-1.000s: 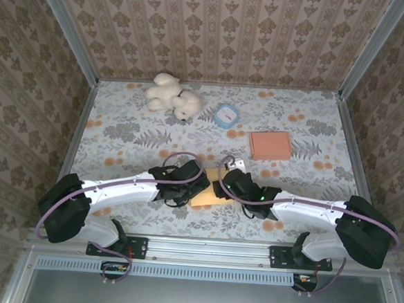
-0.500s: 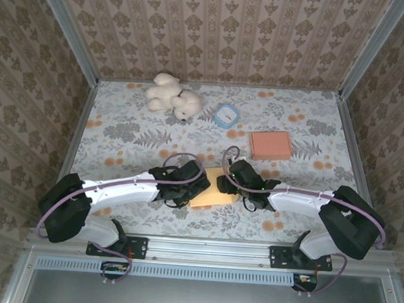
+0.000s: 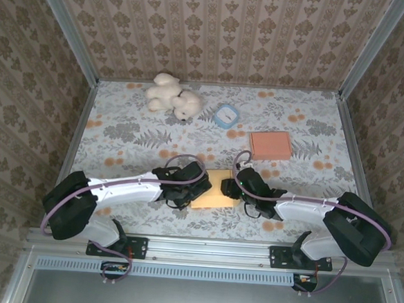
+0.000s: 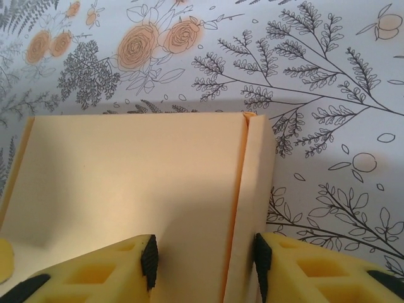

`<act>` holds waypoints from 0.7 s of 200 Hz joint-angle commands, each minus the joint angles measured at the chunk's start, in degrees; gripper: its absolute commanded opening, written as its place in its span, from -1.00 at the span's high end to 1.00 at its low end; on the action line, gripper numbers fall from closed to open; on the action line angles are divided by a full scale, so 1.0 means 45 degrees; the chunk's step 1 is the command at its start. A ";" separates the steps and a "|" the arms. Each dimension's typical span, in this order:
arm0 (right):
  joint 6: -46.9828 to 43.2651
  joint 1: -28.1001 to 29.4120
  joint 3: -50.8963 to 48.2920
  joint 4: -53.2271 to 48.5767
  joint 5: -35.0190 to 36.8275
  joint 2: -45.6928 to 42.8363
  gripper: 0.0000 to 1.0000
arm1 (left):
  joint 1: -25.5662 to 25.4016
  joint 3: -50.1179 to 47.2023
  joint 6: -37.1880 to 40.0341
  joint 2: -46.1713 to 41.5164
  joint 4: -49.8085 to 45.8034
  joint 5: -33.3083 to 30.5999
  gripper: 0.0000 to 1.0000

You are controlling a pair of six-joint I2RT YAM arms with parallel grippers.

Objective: Fold the paper box

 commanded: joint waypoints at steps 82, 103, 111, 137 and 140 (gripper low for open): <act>0.1440 0.0594 -0.0794 0.1312 0.0861 0.0188 0.14 | -0.0629 0.0654 -0.0557 0.0531 0.0293 0.0277 -0.75; 0.1616 0.0805 -0.0828 0.1382 0.1261 0.0148 0.14 | -0.0780 0.0854 -0.0594 0.0475 0.0116 0.0149 -0.76; 0.1701 0.0886 -0.0842 0.1409 0.1400 0.0148 0.14 | -0.0827 0.0857 -0.0629 0.0444 0.0123 0.0146 -0.76; 0.2050 0.1114 -0.1059 0.1666 0.1885 0.0037 0.15 | -0.0927 0.0794 -0.0784 0.0377 0.0193 0.0091 -0.76; 0.2085 0.1138 -0.1086 0.1681 0.1938 0.0032 0.15 | -0.0927 0.0794 -0.0804 0.0362 0.0218 0.0090 -0.76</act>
